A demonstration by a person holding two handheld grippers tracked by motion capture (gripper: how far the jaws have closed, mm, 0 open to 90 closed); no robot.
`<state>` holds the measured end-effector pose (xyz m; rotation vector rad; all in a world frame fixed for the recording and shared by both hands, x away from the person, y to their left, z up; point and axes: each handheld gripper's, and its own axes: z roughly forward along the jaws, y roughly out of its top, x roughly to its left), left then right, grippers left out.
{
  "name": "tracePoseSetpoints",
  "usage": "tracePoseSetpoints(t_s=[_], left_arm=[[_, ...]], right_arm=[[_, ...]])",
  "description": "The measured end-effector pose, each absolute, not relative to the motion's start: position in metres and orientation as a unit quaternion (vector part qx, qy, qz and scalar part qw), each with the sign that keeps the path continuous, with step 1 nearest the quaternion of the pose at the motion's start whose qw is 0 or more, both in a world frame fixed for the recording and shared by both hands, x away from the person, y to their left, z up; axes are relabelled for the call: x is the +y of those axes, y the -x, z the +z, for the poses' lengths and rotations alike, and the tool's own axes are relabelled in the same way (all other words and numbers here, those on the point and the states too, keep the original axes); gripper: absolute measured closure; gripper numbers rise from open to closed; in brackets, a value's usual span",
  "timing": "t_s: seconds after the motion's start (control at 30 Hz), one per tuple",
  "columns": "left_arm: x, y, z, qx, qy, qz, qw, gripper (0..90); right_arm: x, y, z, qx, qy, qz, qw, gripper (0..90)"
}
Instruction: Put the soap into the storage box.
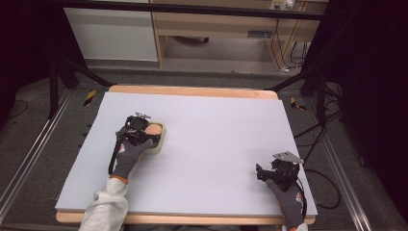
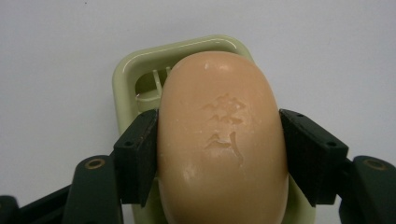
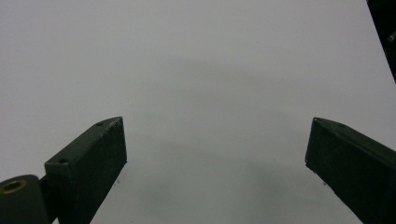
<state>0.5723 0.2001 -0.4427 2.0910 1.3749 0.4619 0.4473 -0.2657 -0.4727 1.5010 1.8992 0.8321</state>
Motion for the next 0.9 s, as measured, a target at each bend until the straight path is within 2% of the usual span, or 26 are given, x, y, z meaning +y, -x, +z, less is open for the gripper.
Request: tracePoseSetpoints(t_s=[0.67,0.73,0.9], left_arm=[[0.200,-0.569,-0.444,0.518,-0.786,0.179,0.285,30.8],[0.200,-0.568,-0.442,0.519,-0.782,0.181,0.294,27.1],[0.204,-0.562,-0.433,0.510,-0.782,0.181,0.308,27.5]], right_arm=[[-0.266,-0.447,-0.473,0.713,-0.559,0.309,0.290,5.7],[-0.266,-0.447,-0.473,0.712,-0.560,0.310,0.289,5.7],[-0.265,-0.447,-0.473,0.712,-0.560,0.309,0.290,5.7]])
